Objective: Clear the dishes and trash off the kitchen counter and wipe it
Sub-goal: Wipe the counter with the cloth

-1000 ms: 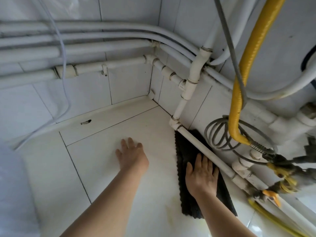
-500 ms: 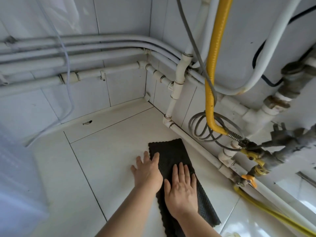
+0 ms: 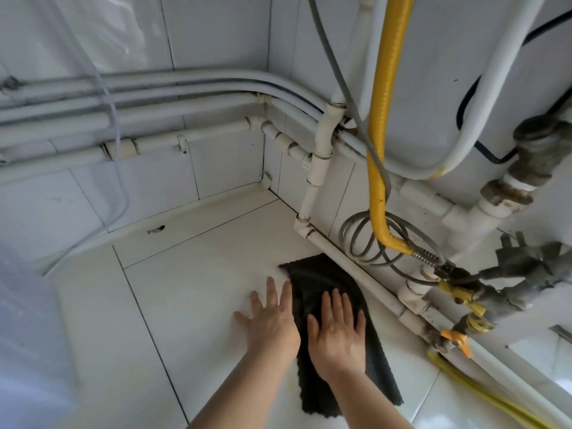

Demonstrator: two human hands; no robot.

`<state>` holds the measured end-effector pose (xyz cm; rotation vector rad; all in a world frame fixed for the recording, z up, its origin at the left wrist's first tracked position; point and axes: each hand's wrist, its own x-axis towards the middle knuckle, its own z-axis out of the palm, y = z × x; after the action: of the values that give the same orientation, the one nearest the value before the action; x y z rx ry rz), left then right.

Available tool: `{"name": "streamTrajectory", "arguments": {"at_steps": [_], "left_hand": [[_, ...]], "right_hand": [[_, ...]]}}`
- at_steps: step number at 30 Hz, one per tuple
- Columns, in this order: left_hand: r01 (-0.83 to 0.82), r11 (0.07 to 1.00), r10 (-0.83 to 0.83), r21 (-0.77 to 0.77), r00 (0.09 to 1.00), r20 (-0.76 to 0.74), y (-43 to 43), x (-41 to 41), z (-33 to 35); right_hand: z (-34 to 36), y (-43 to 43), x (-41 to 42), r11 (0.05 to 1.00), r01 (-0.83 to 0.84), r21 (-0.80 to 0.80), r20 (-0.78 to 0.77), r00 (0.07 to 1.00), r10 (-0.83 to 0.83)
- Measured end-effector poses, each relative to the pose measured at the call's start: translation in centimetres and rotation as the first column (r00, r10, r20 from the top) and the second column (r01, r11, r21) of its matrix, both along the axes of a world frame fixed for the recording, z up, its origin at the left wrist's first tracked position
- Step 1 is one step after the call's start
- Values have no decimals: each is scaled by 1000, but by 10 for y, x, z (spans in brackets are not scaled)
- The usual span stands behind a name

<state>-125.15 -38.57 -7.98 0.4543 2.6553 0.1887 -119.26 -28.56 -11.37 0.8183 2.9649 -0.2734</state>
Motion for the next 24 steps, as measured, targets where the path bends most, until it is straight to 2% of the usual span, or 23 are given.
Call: {"name": "streamTrajectory", "arguments": {"at_steps": [4,6,9,14,18,24], "left_hand": [[57,994,-56,-88,998,15,-3,-9,-4],[59,994,-57,-95,998,26,0,-10,-3],[51,994,-50,-93,999,14,1,-11,-2],[56,993,-54,-106,998,21,2,-11,-2],[50,993,-46,-103,998,39,3,-11,-2],[23,998,-20,-52,998,58,1,-11,3]], "right_hand": [[7,22,-19,985,172,-21,51,984,-171],[5,16,-12,985,171,-17,42,984,-170],[3,13,-5,997,71,-4,46,996,-71],[4,37,-24,982,185,-20,91,979,-183],[3,31,-20,990,143,-12,80,987,-141],[1,-6,-2,1000,-27,-12,7,1000,27]]}}
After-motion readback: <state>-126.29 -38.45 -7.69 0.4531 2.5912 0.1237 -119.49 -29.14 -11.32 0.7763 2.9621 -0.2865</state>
